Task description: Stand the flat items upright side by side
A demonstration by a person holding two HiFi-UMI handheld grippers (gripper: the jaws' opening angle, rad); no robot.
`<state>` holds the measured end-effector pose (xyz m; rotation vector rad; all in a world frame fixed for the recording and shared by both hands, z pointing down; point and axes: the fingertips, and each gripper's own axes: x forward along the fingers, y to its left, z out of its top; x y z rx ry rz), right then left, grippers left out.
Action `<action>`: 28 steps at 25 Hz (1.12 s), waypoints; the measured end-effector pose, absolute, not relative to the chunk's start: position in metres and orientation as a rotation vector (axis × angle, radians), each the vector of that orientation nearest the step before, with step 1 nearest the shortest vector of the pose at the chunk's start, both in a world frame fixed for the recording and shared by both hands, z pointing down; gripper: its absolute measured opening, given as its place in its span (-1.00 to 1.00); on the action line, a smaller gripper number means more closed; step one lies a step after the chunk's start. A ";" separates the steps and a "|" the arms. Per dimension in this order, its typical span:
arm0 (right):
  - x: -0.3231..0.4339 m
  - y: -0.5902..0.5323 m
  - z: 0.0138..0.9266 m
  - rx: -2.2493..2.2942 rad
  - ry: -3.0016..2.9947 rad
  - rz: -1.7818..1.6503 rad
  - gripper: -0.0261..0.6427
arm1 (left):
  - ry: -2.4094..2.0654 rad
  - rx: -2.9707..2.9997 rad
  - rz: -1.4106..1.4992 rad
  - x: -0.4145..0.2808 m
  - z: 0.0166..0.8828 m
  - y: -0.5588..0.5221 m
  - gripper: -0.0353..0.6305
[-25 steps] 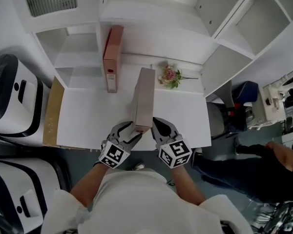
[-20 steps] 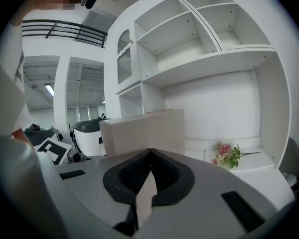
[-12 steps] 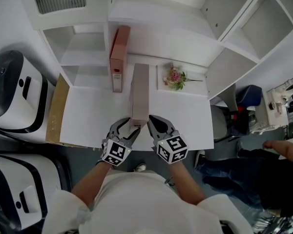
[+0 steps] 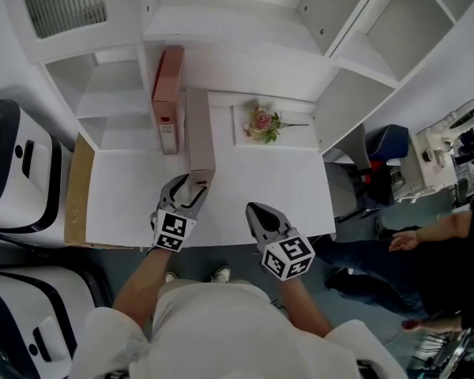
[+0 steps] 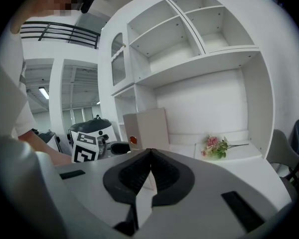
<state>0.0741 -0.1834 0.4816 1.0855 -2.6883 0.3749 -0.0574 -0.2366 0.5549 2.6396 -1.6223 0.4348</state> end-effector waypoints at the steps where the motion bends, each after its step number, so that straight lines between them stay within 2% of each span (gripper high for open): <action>1: 0.079 -0.183 0.482 1.096 -2.682 0.372 -0.92 | -1.631 2.625 0.435 -0.060 0.555 -0.243 -0.17; 18: 0.157 -0.194 0.457 1.370 -2.715 0.497 -0.92 | -1.714 2.362 0.407 -0.096 0.557 -0.324 -0.23; 28: 0.146 -0.183 0.481 1.329 -2.685 0.607 -0.92 | -1.795 2.223 0.412 -0.114 0.559 -0.356 -0.28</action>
